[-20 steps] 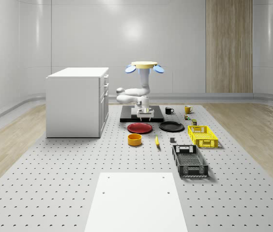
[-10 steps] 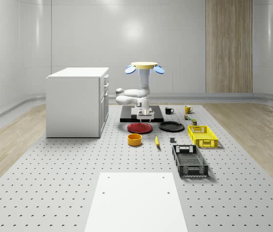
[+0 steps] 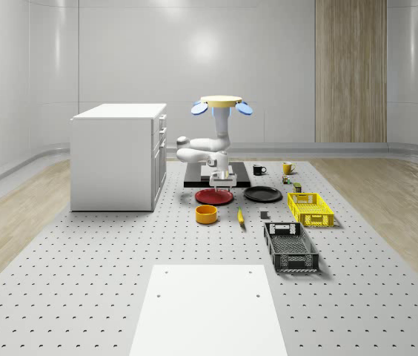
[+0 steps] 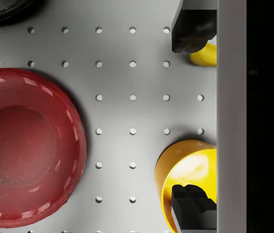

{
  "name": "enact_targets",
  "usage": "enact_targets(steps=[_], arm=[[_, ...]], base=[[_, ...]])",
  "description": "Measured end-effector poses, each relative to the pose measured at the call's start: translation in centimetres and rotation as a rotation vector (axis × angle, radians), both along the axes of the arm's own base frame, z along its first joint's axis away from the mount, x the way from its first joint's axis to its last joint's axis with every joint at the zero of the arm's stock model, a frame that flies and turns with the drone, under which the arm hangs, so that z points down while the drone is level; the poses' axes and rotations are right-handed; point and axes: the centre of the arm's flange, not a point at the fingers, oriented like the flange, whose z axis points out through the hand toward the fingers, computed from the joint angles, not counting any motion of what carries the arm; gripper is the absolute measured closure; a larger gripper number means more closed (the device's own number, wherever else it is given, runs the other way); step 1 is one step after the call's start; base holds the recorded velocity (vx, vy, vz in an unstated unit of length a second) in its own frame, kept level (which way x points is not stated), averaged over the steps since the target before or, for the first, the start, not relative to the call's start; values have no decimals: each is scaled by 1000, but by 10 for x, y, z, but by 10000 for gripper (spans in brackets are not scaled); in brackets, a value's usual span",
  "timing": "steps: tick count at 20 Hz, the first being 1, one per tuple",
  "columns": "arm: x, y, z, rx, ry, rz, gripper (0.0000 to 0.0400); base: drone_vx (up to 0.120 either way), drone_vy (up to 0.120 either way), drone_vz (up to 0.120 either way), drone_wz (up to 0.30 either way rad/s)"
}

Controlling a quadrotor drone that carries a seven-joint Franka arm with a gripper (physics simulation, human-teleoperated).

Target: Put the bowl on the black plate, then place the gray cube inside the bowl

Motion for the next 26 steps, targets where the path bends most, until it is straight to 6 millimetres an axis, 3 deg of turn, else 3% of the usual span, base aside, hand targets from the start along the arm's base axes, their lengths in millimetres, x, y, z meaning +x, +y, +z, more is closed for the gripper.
enact_targets(steps=[6,14,20,26], arm=[[0,0,0,0,0,0,0],[0,0,0,0,0,0,0],[0,10,2,0,0,0,0],[0,15,23,0,0,0,0]], base=[[120,-53,-113,0],[115,-20,0,0],[0,0,0,0],[0,0,0,0]])
